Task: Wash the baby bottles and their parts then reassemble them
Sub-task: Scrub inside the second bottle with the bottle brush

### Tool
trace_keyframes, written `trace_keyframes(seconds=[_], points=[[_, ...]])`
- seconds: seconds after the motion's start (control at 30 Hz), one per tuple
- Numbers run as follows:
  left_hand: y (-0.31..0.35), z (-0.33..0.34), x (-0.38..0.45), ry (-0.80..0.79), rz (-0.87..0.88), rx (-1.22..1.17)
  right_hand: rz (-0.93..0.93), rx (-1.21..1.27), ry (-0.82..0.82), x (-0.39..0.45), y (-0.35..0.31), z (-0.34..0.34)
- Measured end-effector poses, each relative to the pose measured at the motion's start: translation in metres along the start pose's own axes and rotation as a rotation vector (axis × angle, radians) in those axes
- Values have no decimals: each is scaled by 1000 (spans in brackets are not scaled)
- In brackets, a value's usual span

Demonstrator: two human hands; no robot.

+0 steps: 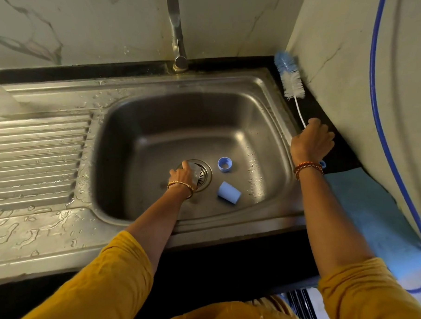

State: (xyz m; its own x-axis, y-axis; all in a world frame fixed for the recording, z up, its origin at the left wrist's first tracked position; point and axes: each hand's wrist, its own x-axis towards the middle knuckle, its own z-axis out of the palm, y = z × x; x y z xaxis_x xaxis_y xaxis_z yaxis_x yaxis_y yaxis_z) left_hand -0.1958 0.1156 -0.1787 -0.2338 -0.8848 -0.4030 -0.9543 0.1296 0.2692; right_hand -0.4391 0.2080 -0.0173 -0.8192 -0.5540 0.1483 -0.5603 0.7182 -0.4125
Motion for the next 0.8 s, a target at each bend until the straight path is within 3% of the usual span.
trace_keyframes(seconds=[0.23,0.37,0.5,0.57,0.73,0.8], points=[[23,-38,-43,67,-153,-329,-154,183,51,-30,5,-7],[30,-63,-51,141,-225,-883,-285,433,21,-55,5,-1],[27,-105,-58,207,-234,-1360,-424,453,-4,-74,1,1],[19,-132,-54,201,-267,-1710,-497,438,-4,-79,-7,2],[-8,-181,-69,293,-276,-2110,-643,457,-66,-77,-24,1],[-21,-194,-70,361,-209,-2243,-727,469,-18,-73,-25,3]])
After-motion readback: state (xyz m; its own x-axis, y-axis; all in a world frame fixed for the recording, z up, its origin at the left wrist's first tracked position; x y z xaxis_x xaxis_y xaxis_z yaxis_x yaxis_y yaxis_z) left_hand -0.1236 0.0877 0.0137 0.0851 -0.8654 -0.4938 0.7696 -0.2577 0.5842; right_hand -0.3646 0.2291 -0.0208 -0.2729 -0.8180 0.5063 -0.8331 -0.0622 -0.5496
